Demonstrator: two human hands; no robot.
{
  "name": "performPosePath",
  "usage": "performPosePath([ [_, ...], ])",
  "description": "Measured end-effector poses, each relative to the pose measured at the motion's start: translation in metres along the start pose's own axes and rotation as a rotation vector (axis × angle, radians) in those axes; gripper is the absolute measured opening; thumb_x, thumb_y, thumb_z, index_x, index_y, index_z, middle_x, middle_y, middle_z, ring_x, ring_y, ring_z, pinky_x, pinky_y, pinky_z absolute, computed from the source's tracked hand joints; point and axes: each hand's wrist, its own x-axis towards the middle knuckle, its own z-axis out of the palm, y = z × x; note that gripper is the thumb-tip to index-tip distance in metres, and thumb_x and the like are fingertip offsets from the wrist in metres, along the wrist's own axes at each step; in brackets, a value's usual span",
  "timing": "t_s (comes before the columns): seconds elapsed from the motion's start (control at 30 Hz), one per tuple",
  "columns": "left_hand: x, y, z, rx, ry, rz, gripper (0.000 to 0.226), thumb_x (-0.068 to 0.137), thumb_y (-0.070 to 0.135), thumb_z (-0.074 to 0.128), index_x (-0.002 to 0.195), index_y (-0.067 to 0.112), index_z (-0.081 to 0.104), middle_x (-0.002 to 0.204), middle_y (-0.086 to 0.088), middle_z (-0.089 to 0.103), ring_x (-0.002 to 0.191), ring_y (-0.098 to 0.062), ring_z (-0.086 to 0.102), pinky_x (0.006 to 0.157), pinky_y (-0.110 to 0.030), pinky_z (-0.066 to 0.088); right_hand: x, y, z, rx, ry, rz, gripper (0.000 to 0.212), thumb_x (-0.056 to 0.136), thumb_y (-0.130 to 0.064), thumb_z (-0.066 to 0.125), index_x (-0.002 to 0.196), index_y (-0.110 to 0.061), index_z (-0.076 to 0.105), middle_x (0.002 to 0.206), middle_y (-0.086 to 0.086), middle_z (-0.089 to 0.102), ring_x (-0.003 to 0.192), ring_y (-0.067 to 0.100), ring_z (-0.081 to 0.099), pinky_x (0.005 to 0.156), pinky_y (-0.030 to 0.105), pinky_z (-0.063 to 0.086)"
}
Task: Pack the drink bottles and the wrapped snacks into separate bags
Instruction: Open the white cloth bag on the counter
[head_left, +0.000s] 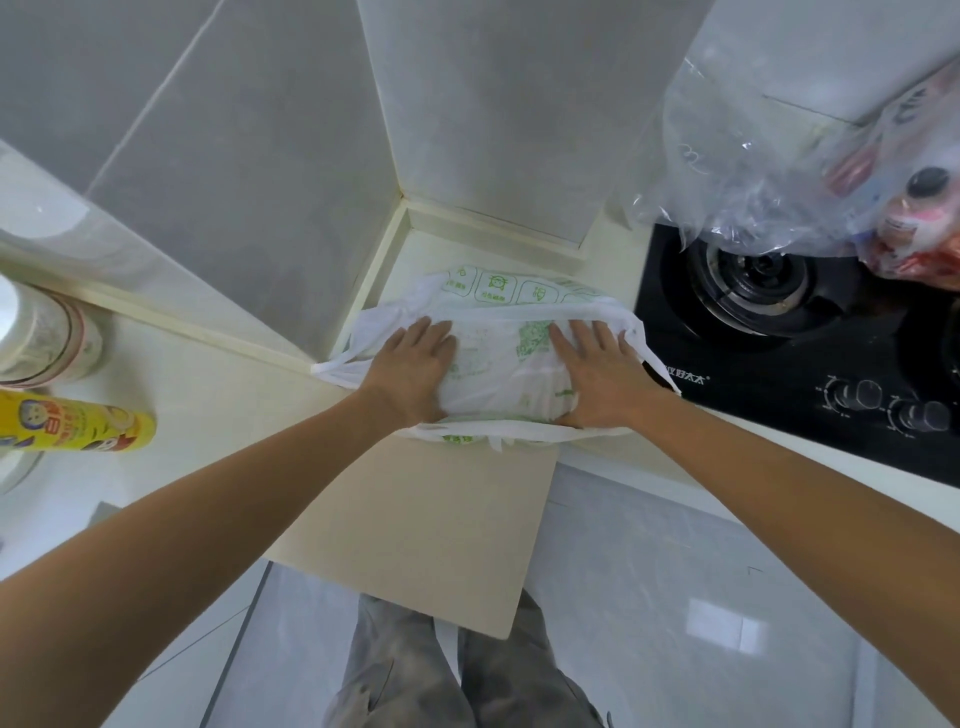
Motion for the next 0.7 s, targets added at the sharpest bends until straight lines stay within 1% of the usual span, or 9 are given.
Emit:
performPosePath([
  [0.07,0.002,-0.003,0.004,0.088,-0.081,-0.015,0.122,0.074,0.053,0.080,0.160,0.007,0.007,0.168,-0.014,-0.001,0.156,-0.036,0.000,0.126,-0.049,0.012,0.003,0.003,-0.003,-0.007,-0.002,-0.007,0.135,0.074,-0.077,0.070,0.162,-0.023,-0.017,0.170,0.013,-0.011,0.157,0.041,-0.007,0.125,0.064,0.004],
  [0.13,0.007,-0.005,0.005,0.172,-0.132,-0.045,0.134,0.072,0.059,0.078,0.159,0.005,-0.008,0.167,-0.016,-0.011,0.156,-0.036,-0.008,0.127,-0.050,0.008,0.007,0.004,-0.006,-0.006,0.000,-0.015,0.136,0.073,-0.077,0.070,0.163,-0.023,-0.016,0.170,0.014,-0.011,0.157,0.041,-0.006,0.126,0.063,0.002],
  [0.2,0.016,-0.008,0.003,0.222,-0.150,-0.076,0.139,0.072,0.061,0.077,0.157,0.003,-0.017,0.166,-0.018,-0.017,0.155,-0.037,-0.013,0.127,-0.051,0.007,0.012,0.006,-0.008,-0.005,0.021,-0.022,0.137,0.071,-0.077,0.071,0.162,-0.023,-0.015,0.169,0.015,-0.009,0.157,0.040,-0.004,0.126,0.061,0.003],
  [0.27,0.025,-0.015,-0.002,0.230,-0.136,-0.095,0.140,0.072,0.064,0.074,0.156,0.003,-0.020,0.165,-0.020,-0.019,0.155,-0.038,-0.016,0.127,-0.052,0.006,0.018,0.009,-0.010,0.008,0.043,-0.037,0.137,0.071,-0.075,0.072,0.162,-0.025,-0.016,0.168,0.016,-0.008,0.156,0.039,-0.004,0.126,0.060,0.003],
  [0.33,0.033,-0.026,-0.009,0.217,-0.116,-0.089,0.136,0.075,0.067,0.069,0.157,0.005,-0.020,0.165,-0.021,-0.017,0.155,-0.038,-0.016,0.126,-0.052,0.002,0.022,0.014,-0.009,0.053,0.059,-0.065,0.136,0.070,-0.073,0.073,0.162,-0.028,-0.018,0.168,0.014,-0.010,0.156,0.038,-0.005,0.127,0.058,0.002],
  [0.4,0.040,-0.035,-0.013,0.186,-0.085,-0.074,0.135,0.075,0.073,0.066,0.158,0.007,-0.018,0.166,-0.020,-0.015,0.155,-0.037,-0.014,0.125,-0.051,-0.001,0.025,0.019,-0.005,0.071,0.098,-0.084,0.136,0.069,-0.075,0.071,0.162,-0.030,-0.019,0.168,0.012,-0.009,0.156,0.037,-0.005,0.127,0.057,0.001],
  [0.5,0.044,-0.041,-0.013,0.150,-0.045,-0.052,0.136,0.072,0.081,0.063,0.160,0.010,-0.013,0.167,-0.016,-0.013,0.156,-0.034,-0.011,0.125,-0.049,-0.002,0.026,0.023,0.001,0.052,0.150,-0.080,0.135,0.069,-0.078,0.068,0.161,-0.032,-0.021,0.169,0.013,-0.009,0.156,0.037,-0.004,0.127,0.056,0.002],
  [0.6,0.040,-0.042,-0.012,0.180,-0.001,-0.012,0.127,0.075,0.079,0.062,0.162,0.013,-0.005,0.167,-0.014,-0.006,0.156,-0.034,-0.008,0.126,-0.050,0.001,0.030,0.025,-0.002,0.060,0.151,-0.066,0.135,0.068,-0.080,0.066,0.160,-0.034,-0.022,0.169,0.012,-0.009,0.156,0.038,-0.004,0.127,0.057,0.005],
  [0.7,0.029,-0.040,-0.017,0.125,0.093,0.014,0.110,0.080,0.069,0.067,0.163,0.022,0.012,0.168,-0.011,0.007,0.156,-0.033,0.003,0.126,-0.049,0.008,0.031,0.025,-0.008,0.101,0.127,-0.034,0.132,0.070,-0.081,0.067,0.163,-0.033,-0.013,0.169,0.009,-0.007,0.157,0.036,-0.005,0.127,0.059,0.005],
])
